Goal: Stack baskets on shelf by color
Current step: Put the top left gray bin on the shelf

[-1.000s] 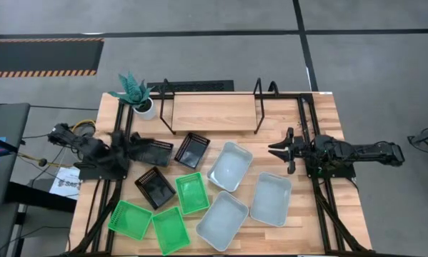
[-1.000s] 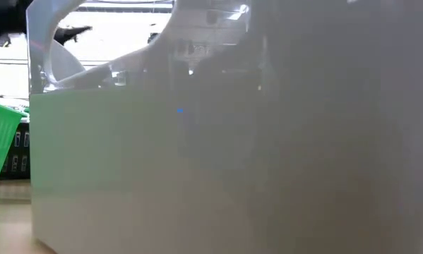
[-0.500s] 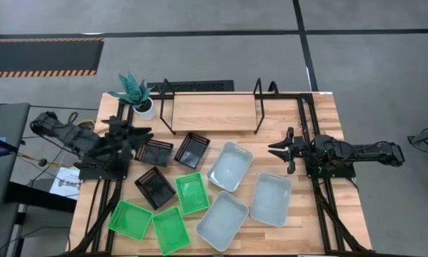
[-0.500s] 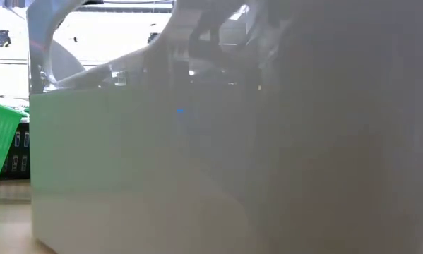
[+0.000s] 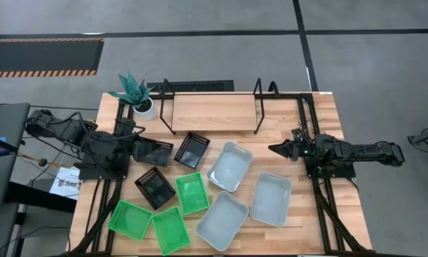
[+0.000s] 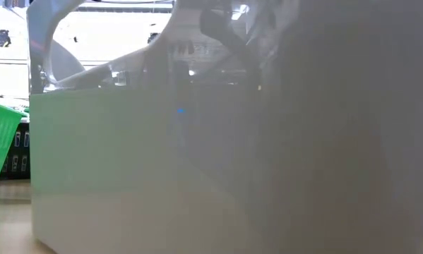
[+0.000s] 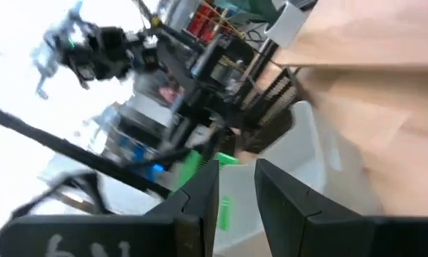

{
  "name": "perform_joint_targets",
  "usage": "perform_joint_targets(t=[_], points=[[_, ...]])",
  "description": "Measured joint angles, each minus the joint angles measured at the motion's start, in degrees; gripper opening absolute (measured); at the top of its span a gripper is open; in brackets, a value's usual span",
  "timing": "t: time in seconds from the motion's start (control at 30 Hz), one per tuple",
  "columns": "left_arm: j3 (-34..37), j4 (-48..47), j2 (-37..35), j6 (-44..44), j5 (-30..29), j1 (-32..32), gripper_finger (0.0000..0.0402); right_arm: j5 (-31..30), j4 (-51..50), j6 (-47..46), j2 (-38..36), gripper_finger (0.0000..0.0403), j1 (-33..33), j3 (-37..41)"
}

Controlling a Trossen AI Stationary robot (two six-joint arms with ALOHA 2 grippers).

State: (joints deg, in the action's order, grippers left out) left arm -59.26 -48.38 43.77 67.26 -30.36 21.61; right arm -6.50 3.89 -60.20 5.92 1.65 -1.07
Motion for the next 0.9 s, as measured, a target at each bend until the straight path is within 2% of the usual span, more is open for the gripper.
perform_joint_targets(t=[0.1, 0.17, 0.27, 0.37, 0.47, 0.57, 0.67, 0.77, 0.9], points=[[-0.5, 0.5, 0.0, -0.2, 0.5, -1.2, 0.0213, -0.7, -1.0, -3.1, 0.1, 0.0118, 0.0, -0.1], [-0.6, 0.5, 0.0, -0.9, 0.2, -1.8, 0.0213, -3.4, -0.6, -4.4, 0.5, 0.0118, 0.1, -0.1], [-0.6, 0.4, 0.0, -1.7, 0.5, -2.4, 0.0213, -5.0, 4.6, -5.2, 0.5, 0.0118, 0.9, -0.3], [-0.6, 0.4, 0.0, -2.8, 1.1, -2.8, 0.0213, -4.6, 5.6, 2.0, 0.6, 0.0118, 0.9, -4.7], [-0.6, 0.3, 0.0, -3.1, 1.1, -3.5, 0.0213, -5.1, 2.7, 12.9, 3.4, 0.0118, 0.2, -12.7], [-0.6, 0.3, 0.0, -3.2, 1.1, -4.3, 0.0213, -7.4, -10.0, 18.6, 9.6, 0.0118, 0.0, -22.8], [-0.6, 0.3, 0.0, -3.2, 1.1, -4.8, 0.0213, -7.7, -28.3, 20.0, 18.1, 0.0118, -0.1, -34.8], [-0.6, 0.2, 0.0, -3.8, 1.6, -5.2, 0.0213, -5.0, -48.1, 20.2, 28.0, 0.0118, -1.1, -45.2], [-0.6, 0.2, 0.0, -6.2, 1.6, -6.0, 0.0213, -1.3, -66.6, 22.0, 40.7, 0.013, -4.0, -54.9]])
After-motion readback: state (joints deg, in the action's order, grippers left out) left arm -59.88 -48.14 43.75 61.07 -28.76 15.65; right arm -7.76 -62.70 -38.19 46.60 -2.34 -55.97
